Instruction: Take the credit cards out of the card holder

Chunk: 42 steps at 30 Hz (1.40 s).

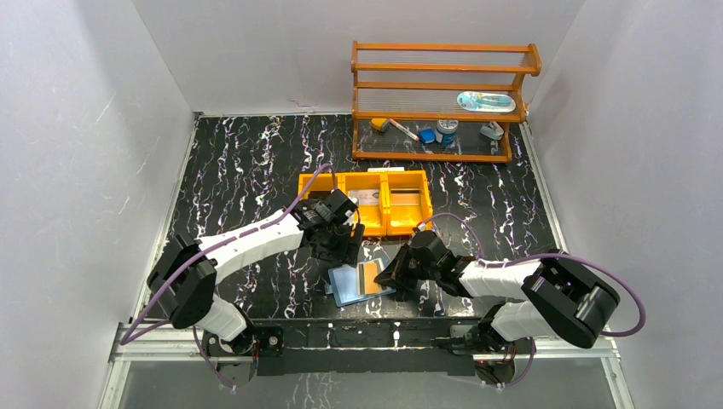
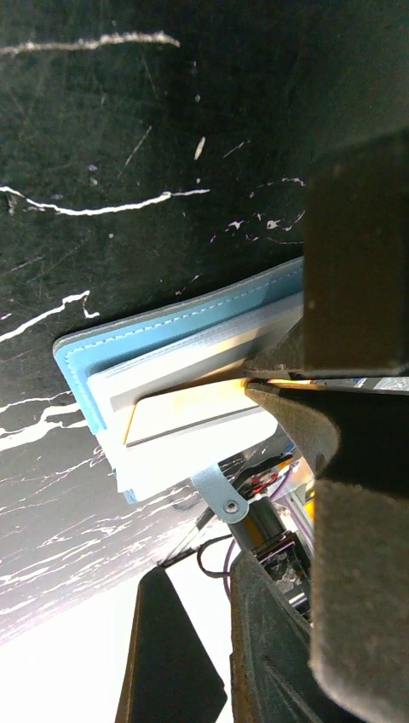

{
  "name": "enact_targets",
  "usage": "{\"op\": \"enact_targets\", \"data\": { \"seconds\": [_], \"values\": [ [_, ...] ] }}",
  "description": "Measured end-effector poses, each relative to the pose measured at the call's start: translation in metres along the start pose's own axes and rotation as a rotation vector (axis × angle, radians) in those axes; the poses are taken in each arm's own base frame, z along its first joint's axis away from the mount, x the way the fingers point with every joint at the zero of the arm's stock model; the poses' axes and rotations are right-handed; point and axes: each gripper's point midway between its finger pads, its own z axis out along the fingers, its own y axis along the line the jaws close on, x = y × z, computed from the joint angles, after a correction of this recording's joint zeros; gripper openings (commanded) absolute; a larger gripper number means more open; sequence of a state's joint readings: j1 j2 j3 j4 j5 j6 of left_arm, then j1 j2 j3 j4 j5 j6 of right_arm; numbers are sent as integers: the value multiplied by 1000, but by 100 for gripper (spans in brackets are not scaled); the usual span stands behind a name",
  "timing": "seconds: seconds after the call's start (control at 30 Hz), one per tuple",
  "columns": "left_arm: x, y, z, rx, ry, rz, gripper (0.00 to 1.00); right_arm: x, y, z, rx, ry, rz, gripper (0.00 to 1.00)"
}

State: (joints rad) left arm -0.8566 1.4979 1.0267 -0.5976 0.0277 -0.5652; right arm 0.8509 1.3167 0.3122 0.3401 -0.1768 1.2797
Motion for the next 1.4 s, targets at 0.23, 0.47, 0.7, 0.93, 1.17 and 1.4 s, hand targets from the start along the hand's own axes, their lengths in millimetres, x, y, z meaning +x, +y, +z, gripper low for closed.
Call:
{"op": "enact_targets", "data": {
  "seconds": [0.23,0.47,0.7,0.93,1.17,1.4],
  "values": [
    [6,-22,1,119,47,23,46,0,0,0,-1,2,4,10],
    [20,-38,15,229,112,29,30,1,1,1,-6,8,9,11],
    [55,-19,42,172,228,-25,21,1,1,1,-12,7,20,14],
    [55,-18,44,172,223,-36,17,2,3,1,-25,11,19,25],
    [55,-18,45,171,223,-37,16,5,9,5,-64,37,11,28],
    [56,-17,45,169,226,-38,15,7,14,11,-102,59,-2,27]
  ]
}}
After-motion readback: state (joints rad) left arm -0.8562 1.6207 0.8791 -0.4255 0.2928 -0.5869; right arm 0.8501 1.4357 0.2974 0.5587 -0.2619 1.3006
